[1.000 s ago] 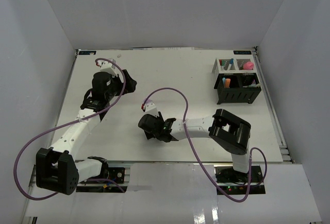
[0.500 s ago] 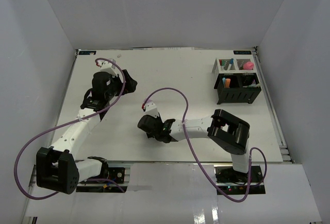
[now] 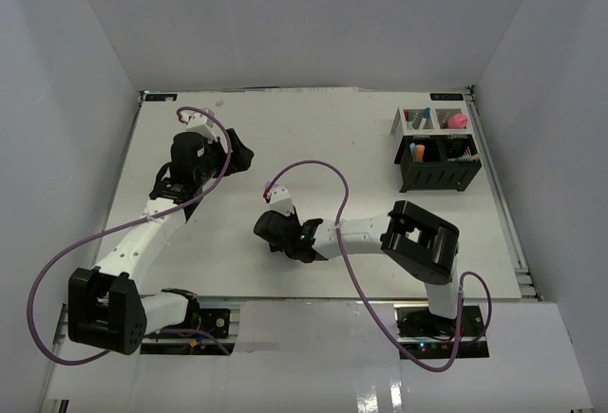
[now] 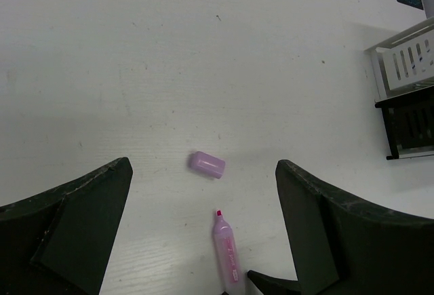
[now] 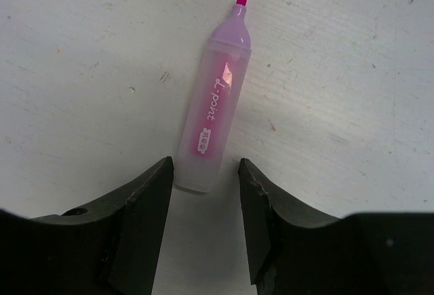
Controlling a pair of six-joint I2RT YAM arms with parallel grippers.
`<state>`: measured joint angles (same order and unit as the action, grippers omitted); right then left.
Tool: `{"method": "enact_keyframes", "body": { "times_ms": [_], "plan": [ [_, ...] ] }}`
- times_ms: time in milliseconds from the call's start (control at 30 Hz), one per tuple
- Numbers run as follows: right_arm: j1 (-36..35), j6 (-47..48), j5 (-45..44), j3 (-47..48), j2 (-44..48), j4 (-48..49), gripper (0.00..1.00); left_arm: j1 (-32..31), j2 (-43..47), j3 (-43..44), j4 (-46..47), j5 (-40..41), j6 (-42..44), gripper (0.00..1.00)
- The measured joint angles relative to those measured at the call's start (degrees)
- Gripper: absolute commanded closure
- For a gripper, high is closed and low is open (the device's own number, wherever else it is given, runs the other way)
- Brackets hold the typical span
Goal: Sort the stationery into containers
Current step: Pick up the pen from the center of the board.
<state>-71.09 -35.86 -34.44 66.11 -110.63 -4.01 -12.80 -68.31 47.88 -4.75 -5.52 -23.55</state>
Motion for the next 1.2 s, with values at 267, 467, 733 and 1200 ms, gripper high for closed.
{"method": "enact_keyframes", "body": {
  "times_ms": [267,467,733,1200],
  "plan": [
    [0.5,-0.2,-1.2,0.0,-0.4,1.0,0.60,0.3,-0.5,0.0,0.0,-1.0,-0.5,0.02],
    [0.6,-0.8,-2.1,-1.6,0.1,2.6,0.80,0.4,-0.7,0.0,0.0,-1.4,-0.6,0.02],
    [0.6,-0.3,-4.1,-7.3,5.0,2.3,0.91,0.4,-0.9,0.3,0.2,-6.4,-2.0,0.02],
    [1.0,15.6,-9.2,-16.5,29.4,17.4,0.92,-4.2,8.5,-1.9,6.8,-16.2,-7.7,0.02]
  ]
}}
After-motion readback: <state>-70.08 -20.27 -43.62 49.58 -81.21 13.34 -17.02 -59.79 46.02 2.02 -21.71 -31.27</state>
